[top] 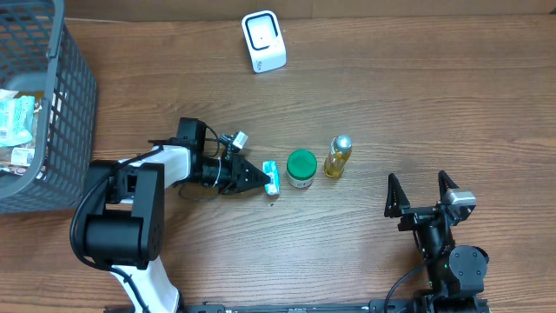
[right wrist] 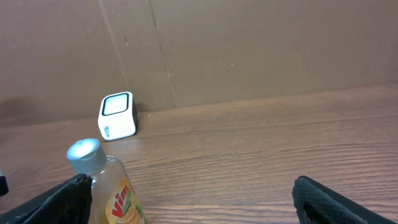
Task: Scan the item barcode
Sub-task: 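Open the left gripper and pull it back from the packet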
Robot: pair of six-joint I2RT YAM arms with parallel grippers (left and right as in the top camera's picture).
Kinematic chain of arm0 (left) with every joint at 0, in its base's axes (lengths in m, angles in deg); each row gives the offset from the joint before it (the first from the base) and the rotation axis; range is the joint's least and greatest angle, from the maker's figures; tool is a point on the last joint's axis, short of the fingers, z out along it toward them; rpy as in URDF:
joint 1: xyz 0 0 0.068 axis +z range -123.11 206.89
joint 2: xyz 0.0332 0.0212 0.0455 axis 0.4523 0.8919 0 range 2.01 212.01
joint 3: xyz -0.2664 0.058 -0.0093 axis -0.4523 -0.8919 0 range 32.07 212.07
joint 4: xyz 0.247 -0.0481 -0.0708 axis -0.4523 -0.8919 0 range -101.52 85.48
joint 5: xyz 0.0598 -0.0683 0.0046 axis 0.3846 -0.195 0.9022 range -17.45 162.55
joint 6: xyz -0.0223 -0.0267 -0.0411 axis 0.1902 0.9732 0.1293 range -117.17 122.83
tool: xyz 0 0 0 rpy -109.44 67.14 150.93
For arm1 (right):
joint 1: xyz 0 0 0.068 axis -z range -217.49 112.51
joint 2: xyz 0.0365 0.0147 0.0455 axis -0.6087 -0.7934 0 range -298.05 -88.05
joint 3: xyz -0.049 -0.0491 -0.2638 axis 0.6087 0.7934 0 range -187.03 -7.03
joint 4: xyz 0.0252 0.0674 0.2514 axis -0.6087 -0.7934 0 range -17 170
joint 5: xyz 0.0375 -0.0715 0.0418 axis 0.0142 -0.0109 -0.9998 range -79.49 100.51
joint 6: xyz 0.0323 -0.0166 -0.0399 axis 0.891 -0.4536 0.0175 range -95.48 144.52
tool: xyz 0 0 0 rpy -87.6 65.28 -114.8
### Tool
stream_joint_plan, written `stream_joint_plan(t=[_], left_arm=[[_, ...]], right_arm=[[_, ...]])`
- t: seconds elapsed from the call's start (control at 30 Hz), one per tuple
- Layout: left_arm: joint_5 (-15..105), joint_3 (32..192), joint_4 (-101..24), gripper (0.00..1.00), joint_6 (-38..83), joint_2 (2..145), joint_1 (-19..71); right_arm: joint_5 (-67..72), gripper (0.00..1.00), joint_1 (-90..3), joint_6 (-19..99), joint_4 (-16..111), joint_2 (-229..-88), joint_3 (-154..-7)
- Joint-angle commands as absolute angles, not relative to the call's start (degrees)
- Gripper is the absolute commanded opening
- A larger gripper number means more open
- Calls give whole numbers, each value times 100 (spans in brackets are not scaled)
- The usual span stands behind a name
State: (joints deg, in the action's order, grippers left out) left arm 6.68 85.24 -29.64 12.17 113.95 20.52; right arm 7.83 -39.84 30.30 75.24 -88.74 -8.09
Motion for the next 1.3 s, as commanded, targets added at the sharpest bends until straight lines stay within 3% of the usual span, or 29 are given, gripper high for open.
stream_joint_plan(t=[0.0,0.4,0.63,0.83,0.97,1.1,1.27], left_arm=[[439,8467,-2947,4,1663,11489,1947],[1033,8467,-2680,6,2159,11489,1785],[1190,8467,-2649,34,2170,11489,1785],[1140,8467,-2652,44,2146,11489,1785],[524,8476,-2590,60,1954,11485,1844],[-95,8574,-2468,60,1956,11465,2037],[-44,8712,-2553,61,1960,11235,2098]], right_arm=[[807,100,-4015,3052,7535,-8821,-747],[807,100,-4015,3052,7535,-8821,-747],[807,100,-4015,3052,7535,-8821,-747],[807,100,-4015,3052,7535,-8821,-747],[807,100,-4015,3052,7535,-8821,-747],[807,100,-4015,3052,7535,-8821,-747],[807,100,-4015,3052,7535,-8821,-747]])
